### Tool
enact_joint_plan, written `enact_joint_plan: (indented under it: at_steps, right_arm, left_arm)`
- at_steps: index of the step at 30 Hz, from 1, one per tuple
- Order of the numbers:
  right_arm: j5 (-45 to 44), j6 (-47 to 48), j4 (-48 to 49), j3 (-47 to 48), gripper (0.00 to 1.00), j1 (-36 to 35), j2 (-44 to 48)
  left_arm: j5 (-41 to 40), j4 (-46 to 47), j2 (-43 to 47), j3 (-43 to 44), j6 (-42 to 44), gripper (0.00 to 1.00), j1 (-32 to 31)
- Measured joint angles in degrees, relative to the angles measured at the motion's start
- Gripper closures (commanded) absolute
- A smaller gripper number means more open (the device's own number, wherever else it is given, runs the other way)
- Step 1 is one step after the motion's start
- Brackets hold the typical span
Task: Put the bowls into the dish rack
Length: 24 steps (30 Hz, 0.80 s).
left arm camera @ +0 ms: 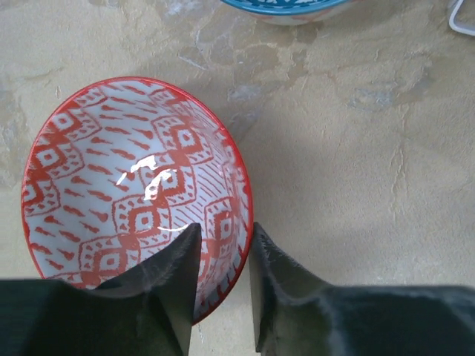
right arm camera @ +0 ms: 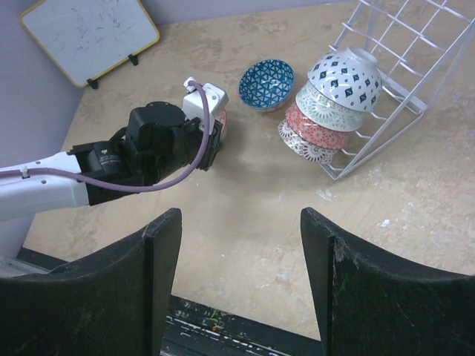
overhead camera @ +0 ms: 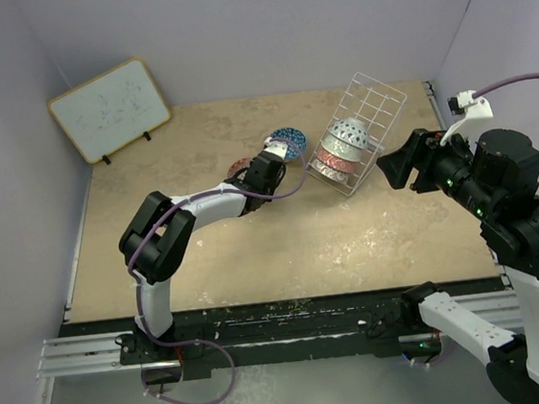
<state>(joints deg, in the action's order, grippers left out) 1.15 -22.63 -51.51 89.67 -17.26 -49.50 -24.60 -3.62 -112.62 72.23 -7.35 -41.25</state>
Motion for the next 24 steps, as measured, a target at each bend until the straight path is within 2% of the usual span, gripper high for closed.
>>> enact_joint_plan:
  at_steps: [3, 4, 13, 19, 24]
  right_arm:
    - [-0.2, -0.2, 0.0, 0.0, 0.32, 0.0, 0.0]
    - [-0.2, -0.2, 0.0, 0.0, 0.32, 0.0, 0.0]
    - [-0.2, -0.6, 0.0, 0.0, 0.32, 0.0, 0.2]
    - [-0.2, -0.8, 0.0, 0.5, 0.32, 0.0, 0.1]
    - [-0.2, -0.8, -0.1, 2.8, 0.32, 0.0, 0.1]
  left_arm:
    - [-0.1, 0.1, 0.0, 0.0, 0.2, 0.99, 0.0]
    - [-0.2, 0.1, 0.0, 0.0, 0.3, 1.0, 0.0]
    - [-0.4, -0.7, 1.1, -0.4, -0.6, 1.0, 0.0]
    - [7.3, -1.5, 8.5, -3.1, -8.1, 1.0, 0.0]
    - [14.1, 3.9, 17.4, -3.7, -16.6, 1.0, 0.0]
